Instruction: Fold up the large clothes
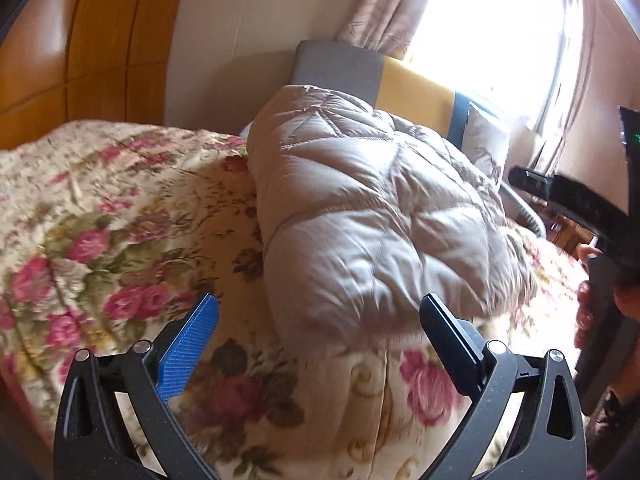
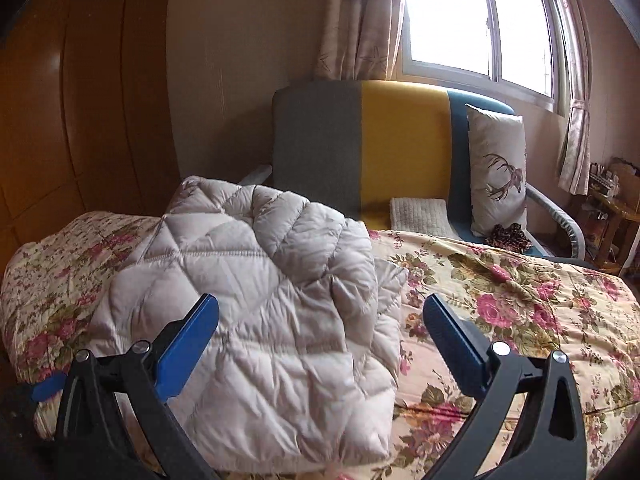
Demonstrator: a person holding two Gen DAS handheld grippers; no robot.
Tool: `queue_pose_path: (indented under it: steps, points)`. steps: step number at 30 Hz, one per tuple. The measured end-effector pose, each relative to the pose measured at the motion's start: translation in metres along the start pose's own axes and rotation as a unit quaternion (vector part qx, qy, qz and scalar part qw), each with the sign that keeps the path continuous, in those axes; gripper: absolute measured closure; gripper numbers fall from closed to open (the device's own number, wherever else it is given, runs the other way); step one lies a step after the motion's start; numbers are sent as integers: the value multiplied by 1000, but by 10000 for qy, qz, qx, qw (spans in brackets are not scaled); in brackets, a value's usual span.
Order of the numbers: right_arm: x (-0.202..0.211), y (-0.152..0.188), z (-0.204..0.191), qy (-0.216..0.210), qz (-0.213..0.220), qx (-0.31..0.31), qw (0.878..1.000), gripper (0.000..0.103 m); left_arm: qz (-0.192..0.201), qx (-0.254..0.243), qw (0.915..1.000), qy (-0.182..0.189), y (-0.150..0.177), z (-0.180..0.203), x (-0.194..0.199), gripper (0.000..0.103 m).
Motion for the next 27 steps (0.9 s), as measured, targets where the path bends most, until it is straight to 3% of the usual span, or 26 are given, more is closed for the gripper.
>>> queue_pose_path:
  steps: [4, 10, 20, 27]
  points:
    - [27, 26, -9, 43, -151, 227, 9996, 2, 115, -298, 9995, -44, 4, 5, 18, 4]
    - [59, 60, -9, 286, -292, 60, 9991, 2, 207, -681, 9956, -604, 12, 6, 40, 4]
    - [103, 103, -10, 356, -416, -192, 9983, 2, 296, -491, 9938, -953, 18, -1, 74, 4]
    - [111, 109, -12, 307, -523, -354, 9975, 2, 292, -464, 9934, -1003, 24, -2, 85, 4]
Point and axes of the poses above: each gripper's, at about its wrist camera, not at the fingertips, and x roughly against the way its jaws point, z to its right, y to its underside, the point moved 6 cm from there along -x, roughly the way its jaws point, and after that the axes turned 11 degrees about z, right-handed, at the moved point
